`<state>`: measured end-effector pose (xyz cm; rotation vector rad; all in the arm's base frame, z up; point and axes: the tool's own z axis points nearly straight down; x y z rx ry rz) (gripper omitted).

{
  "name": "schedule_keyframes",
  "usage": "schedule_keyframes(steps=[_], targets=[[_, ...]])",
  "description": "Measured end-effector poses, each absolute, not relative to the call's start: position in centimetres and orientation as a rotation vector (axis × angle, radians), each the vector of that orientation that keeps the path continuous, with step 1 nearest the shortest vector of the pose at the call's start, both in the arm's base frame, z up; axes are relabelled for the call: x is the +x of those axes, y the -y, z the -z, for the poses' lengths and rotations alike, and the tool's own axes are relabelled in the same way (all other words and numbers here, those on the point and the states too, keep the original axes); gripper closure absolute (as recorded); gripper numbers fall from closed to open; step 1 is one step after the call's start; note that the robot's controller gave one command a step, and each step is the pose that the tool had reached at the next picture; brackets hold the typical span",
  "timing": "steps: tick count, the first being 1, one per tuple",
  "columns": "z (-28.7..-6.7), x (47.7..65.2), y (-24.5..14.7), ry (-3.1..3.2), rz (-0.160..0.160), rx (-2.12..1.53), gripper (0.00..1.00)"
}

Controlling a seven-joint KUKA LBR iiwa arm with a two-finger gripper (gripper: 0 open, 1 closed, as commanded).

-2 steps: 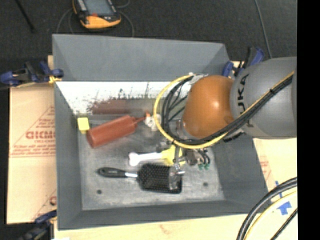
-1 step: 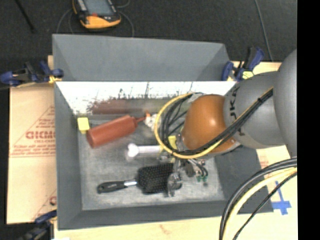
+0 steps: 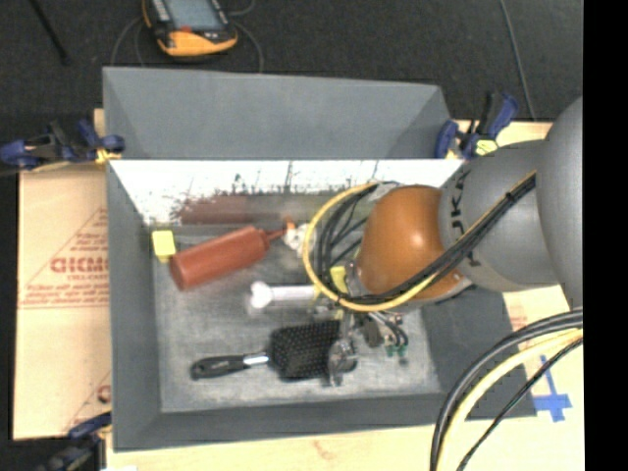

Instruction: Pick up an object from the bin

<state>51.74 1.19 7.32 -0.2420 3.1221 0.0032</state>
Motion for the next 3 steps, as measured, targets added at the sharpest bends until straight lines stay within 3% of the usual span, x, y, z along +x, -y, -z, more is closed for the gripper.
schedule_keyframes(steps=[1,2,3], targets=[[-19.1,53.6,-1.2,-3.133,0.001,-0.208,1.0],[-19.1,53.6,-1.2,-3.133,0.001,-0.207,1.0],[-24.4,53.8,-0.8,-3.139,0.002,-0.193,1.0]])
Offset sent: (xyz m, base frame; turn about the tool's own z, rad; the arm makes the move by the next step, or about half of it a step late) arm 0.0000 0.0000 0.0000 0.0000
